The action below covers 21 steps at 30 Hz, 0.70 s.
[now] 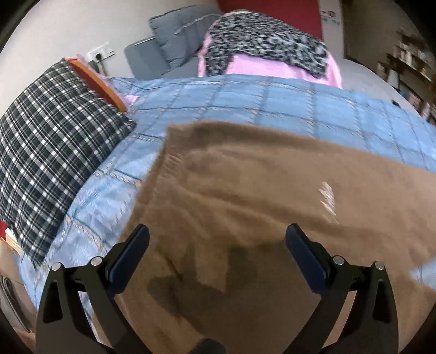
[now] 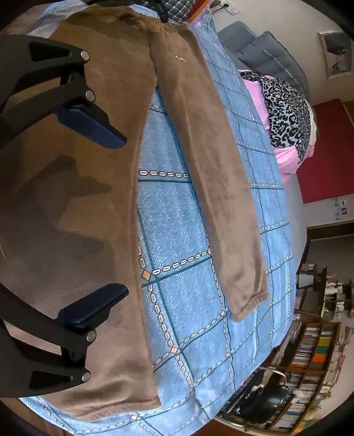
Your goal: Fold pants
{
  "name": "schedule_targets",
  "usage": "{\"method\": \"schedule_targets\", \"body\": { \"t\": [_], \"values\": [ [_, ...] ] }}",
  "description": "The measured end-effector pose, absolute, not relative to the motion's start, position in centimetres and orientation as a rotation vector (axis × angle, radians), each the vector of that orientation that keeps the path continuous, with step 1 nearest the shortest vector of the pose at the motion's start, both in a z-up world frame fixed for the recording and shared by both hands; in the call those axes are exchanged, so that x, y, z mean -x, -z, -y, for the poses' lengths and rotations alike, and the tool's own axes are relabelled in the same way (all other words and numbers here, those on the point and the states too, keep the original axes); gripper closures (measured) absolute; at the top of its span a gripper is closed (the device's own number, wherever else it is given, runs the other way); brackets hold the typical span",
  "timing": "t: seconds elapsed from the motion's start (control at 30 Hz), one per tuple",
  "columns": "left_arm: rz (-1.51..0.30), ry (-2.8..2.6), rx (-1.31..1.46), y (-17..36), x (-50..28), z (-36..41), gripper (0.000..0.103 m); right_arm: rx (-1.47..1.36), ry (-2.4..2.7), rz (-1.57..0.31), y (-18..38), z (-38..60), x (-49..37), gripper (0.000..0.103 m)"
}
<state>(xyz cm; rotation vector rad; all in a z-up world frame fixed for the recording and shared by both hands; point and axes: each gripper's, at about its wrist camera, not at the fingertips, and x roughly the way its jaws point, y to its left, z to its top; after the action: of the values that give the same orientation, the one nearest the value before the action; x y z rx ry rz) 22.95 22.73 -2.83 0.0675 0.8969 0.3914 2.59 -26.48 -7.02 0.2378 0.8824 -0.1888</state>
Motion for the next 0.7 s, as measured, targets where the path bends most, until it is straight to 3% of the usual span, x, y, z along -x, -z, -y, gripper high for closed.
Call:
{"method": "schedule_targets", "body": {
  "t": [0.23,0.7],
  "values": [
    [-0.849,-0.384,0.017,2.2,-28.8,-29.0,0.002,-0.230,0.185,-0.911,7.8,25.8,-3.9,0.005],
    [-0.909,-0.312,0.140,6.3,-37.4,-36.9,0.002,-0.196,0.176,-0.952,8.7,23.9,-5.9,0.005]
  ]
}}
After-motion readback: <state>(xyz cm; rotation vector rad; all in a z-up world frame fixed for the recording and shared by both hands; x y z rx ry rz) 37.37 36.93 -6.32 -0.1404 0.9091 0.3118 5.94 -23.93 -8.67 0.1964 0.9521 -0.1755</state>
